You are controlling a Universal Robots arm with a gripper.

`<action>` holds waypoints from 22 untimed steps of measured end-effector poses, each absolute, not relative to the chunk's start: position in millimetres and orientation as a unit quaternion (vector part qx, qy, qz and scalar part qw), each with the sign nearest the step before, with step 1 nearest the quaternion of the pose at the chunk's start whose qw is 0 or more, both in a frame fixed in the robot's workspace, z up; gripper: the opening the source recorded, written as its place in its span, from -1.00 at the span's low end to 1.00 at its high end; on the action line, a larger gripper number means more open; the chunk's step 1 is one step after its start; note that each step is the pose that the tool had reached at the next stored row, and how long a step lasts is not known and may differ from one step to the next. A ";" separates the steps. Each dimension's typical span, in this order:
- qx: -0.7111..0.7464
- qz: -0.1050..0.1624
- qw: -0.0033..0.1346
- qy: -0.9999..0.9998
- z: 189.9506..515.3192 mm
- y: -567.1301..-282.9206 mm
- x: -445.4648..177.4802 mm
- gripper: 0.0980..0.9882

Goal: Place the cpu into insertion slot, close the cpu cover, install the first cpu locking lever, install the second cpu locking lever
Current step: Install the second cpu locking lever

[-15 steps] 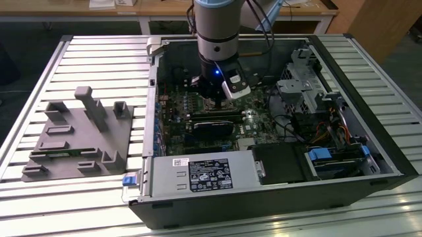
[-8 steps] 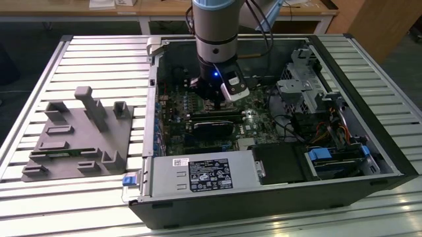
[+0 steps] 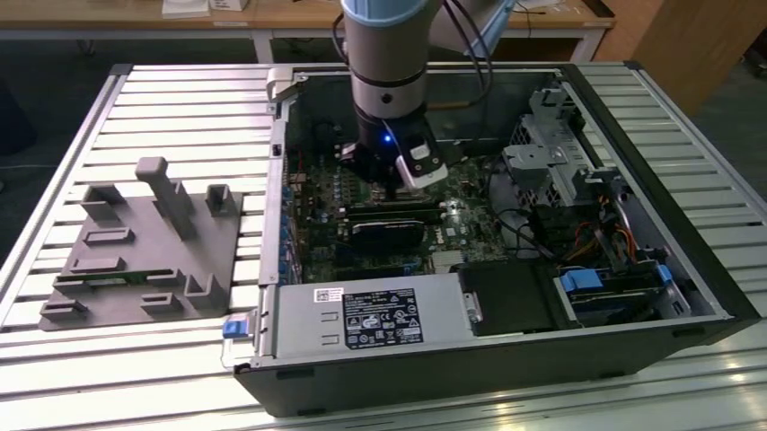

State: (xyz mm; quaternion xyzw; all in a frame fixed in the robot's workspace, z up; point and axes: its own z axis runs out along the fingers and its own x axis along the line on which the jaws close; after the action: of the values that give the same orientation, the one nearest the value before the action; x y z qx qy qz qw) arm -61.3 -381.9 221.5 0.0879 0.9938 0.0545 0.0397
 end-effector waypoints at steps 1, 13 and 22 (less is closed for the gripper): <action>0.088 0.059 0.039 0.994 221.0 -382.6 -62.3 -0.98; 0.088 0.103 0.035 0.990 214.3 -399.3 -70.0 -0.98; 0.090 0.136 0.032 0.986 209.9 -409.7 -73.7 -0.98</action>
State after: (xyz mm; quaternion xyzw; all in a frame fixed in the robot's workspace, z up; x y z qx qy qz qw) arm -73.7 -409.7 209.9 0.0896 0.9861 0.1362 0.0324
